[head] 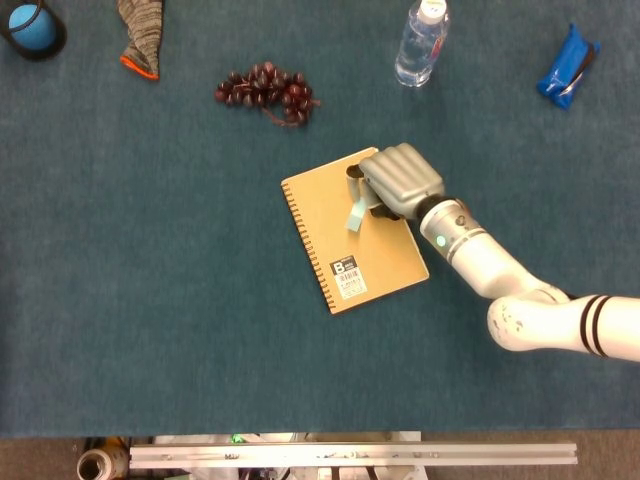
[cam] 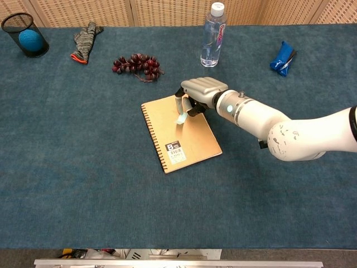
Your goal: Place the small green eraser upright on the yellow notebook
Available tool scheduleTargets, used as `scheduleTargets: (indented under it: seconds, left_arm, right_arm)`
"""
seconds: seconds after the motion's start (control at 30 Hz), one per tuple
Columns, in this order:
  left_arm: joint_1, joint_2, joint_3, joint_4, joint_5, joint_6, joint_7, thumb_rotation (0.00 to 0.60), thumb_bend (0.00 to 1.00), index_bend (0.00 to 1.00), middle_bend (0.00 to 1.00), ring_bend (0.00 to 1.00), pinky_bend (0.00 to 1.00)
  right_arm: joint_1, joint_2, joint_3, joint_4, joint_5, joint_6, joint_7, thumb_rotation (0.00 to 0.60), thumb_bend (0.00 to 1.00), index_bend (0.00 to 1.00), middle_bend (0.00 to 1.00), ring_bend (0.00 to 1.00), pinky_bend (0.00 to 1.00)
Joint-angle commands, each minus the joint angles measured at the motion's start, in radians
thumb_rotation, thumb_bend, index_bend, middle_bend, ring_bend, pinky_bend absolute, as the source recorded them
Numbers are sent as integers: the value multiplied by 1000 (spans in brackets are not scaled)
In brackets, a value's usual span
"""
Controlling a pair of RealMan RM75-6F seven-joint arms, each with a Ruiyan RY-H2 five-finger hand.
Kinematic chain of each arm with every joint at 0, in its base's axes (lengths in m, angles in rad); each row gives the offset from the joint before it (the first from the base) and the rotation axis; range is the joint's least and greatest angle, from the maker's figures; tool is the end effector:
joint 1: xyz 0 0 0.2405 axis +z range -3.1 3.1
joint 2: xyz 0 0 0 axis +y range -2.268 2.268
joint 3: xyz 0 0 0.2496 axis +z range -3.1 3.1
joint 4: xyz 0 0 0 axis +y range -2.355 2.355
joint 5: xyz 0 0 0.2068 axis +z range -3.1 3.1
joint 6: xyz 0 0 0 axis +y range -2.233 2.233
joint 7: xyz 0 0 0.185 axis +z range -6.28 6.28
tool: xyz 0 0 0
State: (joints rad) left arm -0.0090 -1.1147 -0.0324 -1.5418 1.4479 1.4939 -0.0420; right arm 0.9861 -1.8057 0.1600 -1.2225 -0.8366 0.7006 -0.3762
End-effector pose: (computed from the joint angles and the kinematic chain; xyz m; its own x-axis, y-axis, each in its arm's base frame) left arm -0.3428 0.1932 0.1709 0.4204 0.0349 0.9067 0.8992 0.1171 -0.4215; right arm -0.0891 -0.3796 -0.1371 0.4640 -0.5006 0.7308 -0.8685 -0.4196 0.2640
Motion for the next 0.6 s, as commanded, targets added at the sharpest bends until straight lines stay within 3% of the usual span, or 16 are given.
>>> scheduleTargets:
  seconds: [0.03, 0.3, 0.6]
  left_arm:
    - [0, 0, 0, -1, 1, 1, 1, 600, 313, 198, 247, 200, 193]
    - [4, 2, 1, 0, -2, 2, -1, 600, 314, 198, 247, 199, 193]
    - [5, 2, 3, 0, 3, 6, -3, 600, 314, 198, 247, 200, 193]
  right_arm:
    - [2, -4, 0, 9, 6, -3, -3, 600, 1000, 525, 1000, 1000, 1000]
    - [8, -18, -1, 26, 13, -8, -10, 600, 1000, 525, 1000, 1000, 1000]
    - [-12, 22, -10, -32, -14, 14, -3, 600, 1000, 525, 1000, 1000, 1000]
